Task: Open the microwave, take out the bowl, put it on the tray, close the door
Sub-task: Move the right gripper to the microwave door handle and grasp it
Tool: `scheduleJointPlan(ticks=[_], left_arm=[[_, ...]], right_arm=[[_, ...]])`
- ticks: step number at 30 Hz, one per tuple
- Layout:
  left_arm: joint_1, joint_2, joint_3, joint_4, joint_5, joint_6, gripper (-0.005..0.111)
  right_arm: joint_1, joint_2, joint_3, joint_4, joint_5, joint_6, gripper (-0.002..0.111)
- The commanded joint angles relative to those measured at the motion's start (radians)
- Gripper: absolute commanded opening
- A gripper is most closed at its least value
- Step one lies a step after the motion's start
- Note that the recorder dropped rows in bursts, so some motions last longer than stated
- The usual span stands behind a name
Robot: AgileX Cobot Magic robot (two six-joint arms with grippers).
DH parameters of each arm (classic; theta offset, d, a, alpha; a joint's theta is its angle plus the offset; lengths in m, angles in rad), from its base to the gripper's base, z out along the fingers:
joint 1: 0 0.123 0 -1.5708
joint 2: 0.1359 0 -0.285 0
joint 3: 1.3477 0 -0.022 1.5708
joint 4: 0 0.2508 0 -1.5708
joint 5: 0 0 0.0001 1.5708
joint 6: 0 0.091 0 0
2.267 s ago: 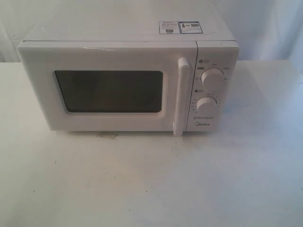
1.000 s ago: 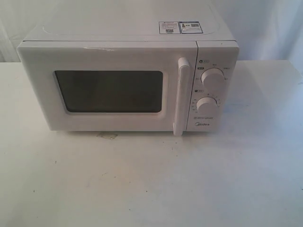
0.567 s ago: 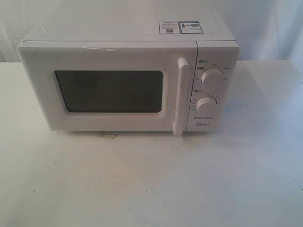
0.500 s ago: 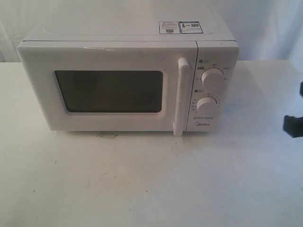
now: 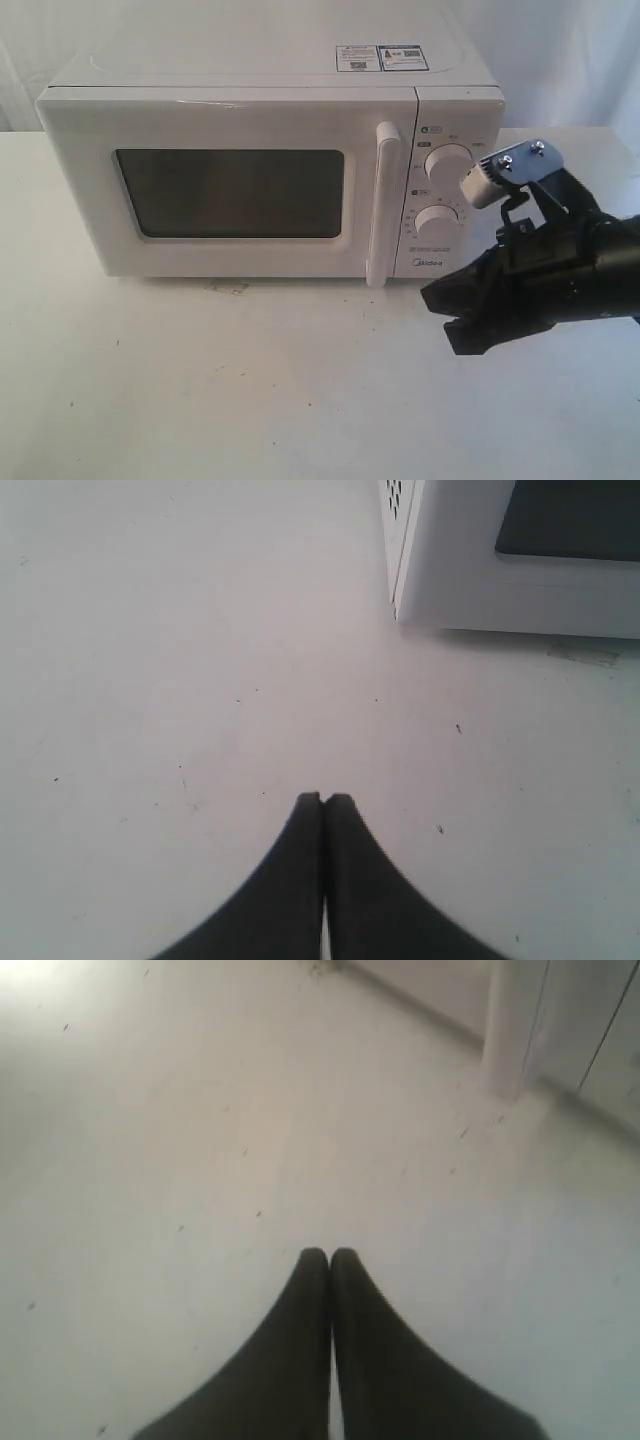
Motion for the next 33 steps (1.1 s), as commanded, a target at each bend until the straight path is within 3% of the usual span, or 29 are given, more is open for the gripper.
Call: scheduleJointPlan(ticks=[1,9,14,20,23,26,28,33], left_arm=[[-0.007,-0.005,0.003,0.002,0.000,-0.008,0.000],[-0.007,-0.005,0.003,0.002,0.000,-0.008,0.000],[-0.007,-0.005,0.003,0.002,0.000,-0.008,0.000],[-0.007,-0.005,0.003,0.002,0.000,-0.008,0.000],[-0.007,-0.005,0.003,0.002,0.000,-0.008,0.000],[-0.007,-0.005,0.003,0.002,0.000,-0.008,0.000],[-0.007,-0.005,0.003,0.002,0.000,-0.008,0.000],[-0.007,-0.005,0.003,0.002,0.000,-0.008,0.000]], right_arm=[[-0.001,0.002,-0.008,0.048,-0.085,-0.182,0.000],[-0.001,0.006,-0.008,0.302,-0.090,-0.539,0.000],[-0.033,0.006,-0.034,0.319,-0.140,-0.550,0.000],[-0.154,0.025,-0.123,0.319,-0.134,-0.598,0.000],[-0.211,0.052,-0.172,0.319,0.021,-0.598,0.000],[-0.240,0.089,-0.199,0.301,0.383,-0.625,0.000],[-0.240,0.113,-0.199,0.265,0.533,-0.695,0.000],[-0.240,0.137,-0.199,0.247,0.493,-0.729,0.000]])
